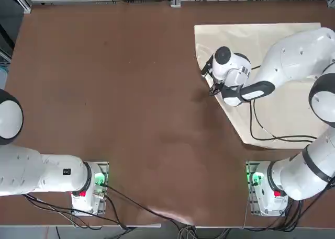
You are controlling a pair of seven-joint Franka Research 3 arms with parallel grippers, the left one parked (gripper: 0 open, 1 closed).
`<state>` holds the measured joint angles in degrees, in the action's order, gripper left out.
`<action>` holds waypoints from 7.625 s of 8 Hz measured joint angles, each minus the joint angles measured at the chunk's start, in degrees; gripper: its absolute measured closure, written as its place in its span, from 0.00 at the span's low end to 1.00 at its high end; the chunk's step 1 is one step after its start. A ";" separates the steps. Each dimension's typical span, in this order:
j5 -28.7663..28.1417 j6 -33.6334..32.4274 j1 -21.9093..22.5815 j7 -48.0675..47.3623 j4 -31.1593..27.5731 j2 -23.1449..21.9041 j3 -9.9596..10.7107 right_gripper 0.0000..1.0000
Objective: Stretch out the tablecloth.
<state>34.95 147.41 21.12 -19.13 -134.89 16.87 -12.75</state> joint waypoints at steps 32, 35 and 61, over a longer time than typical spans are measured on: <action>-32.12 -26.04 -28.00 -10.49 14.63 0.25 -6.80 0.04; -32.63 -26.09 -27.95 -12.01 17.56 1.15 -6.77 0.04; -20.52 -26.22 -22.37 -24.40 40.51 24.11 1.09 0.44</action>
<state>14.43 121.18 -1.25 -43.53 -94.38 40.98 -11.67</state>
